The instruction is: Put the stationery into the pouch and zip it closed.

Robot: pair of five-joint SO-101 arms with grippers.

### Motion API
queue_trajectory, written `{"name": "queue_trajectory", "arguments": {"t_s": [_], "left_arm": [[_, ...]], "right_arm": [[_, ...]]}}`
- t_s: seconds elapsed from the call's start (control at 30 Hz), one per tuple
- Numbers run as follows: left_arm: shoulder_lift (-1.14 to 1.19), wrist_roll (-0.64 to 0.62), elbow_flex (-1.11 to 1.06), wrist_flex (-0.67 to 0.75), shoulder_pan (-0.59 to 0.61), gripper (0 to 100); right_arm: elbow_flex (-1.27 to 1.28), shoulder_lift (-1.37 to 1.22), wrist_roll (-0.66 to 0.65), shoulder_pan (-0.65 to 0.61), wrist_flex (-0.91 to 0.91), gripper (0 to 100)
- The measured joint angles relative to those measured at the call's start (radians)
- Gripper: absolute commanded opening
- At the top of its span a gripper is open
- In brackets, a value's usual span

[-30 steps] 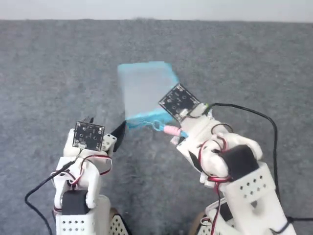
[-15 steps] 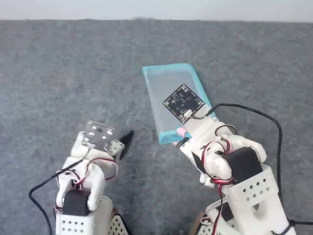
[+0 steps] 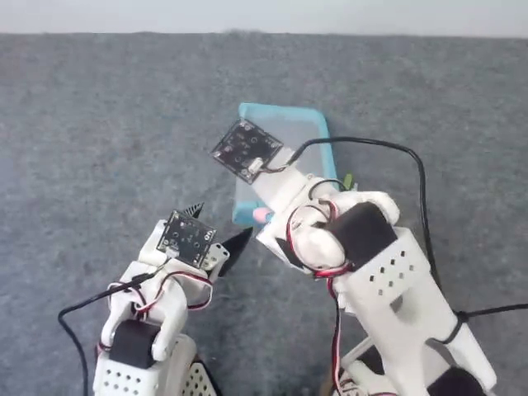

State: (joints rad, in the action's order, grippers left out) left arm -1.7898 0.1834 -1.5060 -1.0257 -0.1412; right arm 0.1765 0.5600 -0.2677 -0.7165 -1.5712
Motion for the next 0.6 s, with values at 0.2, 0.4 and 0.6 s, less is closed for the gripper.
{"name": "queue_trajectory", "arguments": {"t_s": [0.2,0.4,0.6], "left_arm": [[-0.002,0.000,-0.026,0.043,0.012,30],[0.000,0.002,-0.048,0.095,0.098,30],[0.000,0.002,-0.064,0.098,0.101,30]], "right_arm": [[-0.008,-0.002,0.000,-0.012,-0.028,0.6],[-0.008,0.009,0.000,-0.014,-0.055,0.6],[-0.008,0.075,0.000,-0.014,-0.072,0.6]]}}
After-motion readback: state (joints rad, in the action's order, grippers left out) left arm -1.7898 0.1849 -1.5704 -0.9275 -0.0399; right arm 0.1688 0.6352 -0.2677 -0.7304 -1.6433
